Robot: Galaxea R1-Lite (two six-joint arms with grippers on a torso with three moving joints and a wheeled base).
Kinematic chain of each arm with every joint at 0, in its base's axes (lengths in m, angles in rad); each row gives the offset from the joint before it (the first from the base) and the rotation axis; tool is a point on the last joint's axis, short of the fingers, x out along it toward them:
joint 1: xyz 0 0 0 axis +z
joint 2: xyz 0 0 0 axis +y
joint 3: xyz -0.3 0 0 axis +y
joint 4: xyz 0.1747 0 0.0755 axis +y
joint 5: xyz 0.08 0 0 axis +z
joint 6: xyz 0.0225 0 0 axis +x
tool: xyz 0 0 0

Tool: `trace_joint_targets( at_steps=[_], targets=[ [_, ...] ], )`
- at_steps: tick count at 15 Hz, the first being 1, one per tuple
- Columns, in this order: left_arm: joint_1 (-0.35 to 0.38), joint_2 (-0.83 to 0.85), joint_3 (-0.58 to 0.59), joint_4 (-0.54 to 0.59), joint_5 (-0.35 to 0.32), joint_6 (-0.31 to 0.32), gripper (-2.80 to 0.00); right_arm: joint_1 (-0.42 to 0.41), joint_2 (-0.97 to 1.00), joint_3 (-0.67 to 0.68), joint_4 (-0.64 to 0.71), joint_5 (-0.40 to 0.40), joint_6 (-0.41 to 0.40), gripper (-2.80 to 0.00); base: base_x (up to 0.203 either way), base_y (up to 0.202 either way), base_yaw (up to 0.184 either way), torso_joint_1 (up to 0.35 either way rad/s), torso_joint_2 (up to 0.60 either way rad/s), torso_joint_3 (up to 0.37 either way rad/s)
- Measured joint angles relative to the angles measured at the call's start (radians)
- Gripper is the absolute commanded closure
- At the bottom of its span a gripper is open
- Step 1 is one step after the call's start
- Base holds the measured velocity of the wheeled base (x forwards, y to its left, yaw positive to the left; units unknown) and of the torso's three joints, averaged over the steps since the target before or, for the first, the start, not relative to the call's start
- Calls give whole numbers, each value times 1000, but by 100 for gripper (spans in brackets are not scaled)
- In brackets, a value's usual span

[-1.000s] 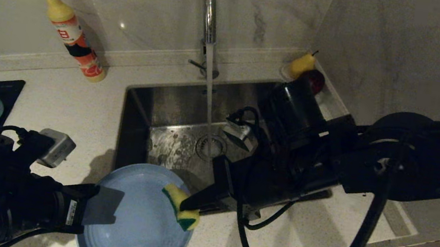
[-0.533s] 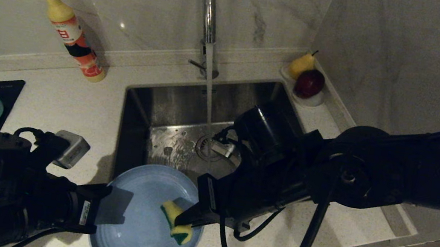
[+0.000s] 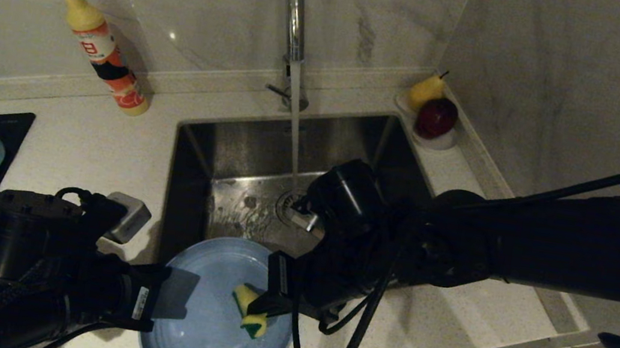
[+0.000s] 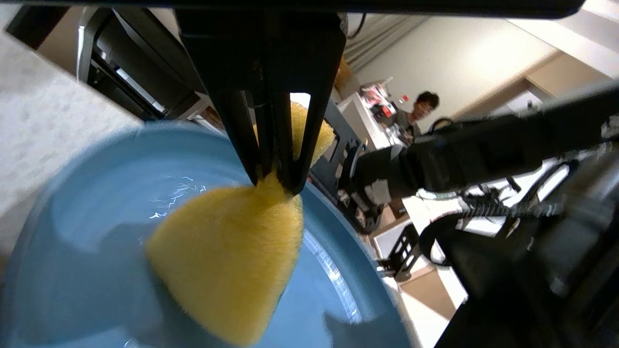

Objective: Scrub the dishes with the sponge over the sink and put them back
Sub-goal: Wipe the plate

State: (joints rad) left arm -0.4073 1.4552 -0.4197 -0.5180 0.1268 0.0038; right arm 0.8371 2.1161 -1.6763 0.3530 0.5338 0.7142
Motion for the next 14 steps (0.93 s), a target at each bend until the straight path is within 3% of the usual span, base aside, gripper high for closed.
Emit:
trace_joint_targets(
  at_steps=[3, 14],
  targets=[
    [-20, 10, 2, -9, 6, 2, 0, -5, 32, -48, -1, -4, 36, 0, 0, 0, 0, 0, 0, 0],
    [-99, -14, 69, -11, 4, 16, 0, -34, 96, -225, 3, 1, 43, 0, 0, 0, 0, 0, 0, 0]
  ],
)
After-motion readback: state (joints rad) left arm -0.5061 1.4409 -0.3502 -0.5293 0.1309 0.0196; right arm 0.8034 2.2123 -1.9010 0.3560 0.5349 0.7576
